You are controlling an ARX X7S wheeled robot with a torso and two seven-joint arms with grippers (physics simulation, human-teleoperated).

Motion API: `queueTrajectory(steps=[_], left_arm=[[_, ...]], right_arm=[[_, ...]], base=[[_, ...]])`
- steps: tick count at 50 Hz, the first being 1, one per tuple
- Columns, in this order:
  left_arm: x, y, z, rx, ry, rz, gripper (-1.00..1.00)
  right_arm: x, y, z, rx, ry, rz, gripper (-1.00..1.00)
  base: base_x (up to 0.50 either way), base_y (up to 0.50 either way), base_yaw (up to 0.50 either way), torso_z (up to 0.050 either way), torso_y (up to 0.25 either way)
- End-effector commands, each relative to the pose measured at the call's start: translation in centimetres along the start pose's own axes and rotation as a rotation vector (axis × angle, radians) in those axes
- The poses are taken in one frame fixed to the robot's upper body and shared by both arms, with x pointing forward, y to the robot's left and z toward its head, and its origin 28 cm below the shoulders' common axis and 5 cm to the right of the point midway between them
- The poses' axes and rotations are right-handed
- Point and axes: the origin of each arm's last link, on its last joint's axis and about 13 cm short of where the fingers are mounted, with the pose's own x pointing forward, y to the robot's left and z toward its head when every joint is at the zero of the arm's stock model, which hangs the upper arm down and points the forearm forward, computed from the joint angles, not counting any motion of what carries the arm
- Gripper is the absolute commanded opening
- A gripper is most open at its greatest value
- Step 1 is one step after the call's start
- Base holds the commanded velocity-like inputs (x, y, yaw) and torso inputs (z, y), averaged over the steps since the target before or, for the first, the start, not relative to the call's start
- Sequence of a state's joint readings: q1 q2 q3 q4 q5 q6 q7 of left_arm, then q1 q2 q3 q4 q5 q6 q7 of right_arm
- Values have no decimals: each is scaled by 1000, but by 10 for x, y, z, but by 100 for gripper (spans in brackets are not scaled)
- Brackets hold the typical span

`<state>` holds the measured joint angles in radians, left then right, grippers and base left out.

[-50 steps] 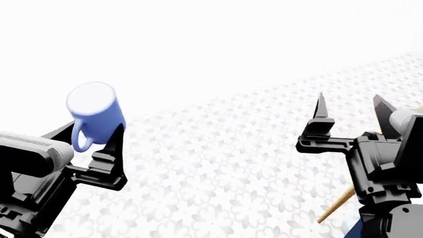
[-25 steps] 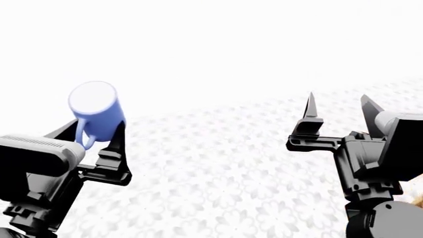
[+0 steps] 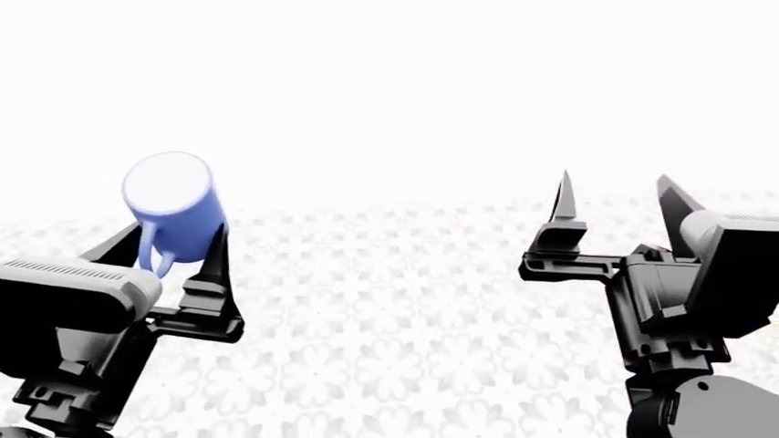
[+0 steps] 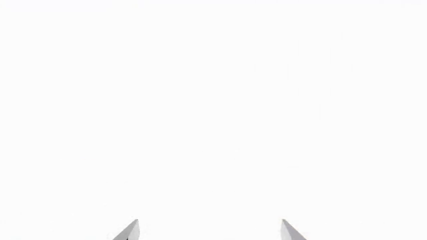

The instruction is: A wet mug is on the counter and needs to be dried. Pick it up and place it upside down in the open cabinet.

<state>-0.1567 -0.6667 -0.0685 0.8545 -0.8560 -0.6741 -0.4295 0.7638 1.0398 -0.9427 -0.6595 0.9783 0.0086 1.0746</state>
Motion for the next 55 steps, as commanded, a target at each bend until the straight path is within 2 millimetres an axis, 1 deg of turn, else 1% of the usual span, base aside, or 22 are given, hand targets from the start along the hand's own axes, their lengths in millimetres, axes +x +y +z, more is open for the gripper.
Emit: queueTrajectory(steps=[1,21,55], left_arm=[[0,-1,1,-10,-11,5,-100],[0,-1,-1,-12,-9,6,-100],[1,-3,-1,-11,-7,-2,-100]], right_arm=[[1,2,-1,-18,3,2,100],[-1,3,-5,-23,2,-5,100],[-3,2,-3,-17,-5,-15,100]], base=[[0,0,500,0,0],[0,0,500,0,0],[0,0,500,0,0]])
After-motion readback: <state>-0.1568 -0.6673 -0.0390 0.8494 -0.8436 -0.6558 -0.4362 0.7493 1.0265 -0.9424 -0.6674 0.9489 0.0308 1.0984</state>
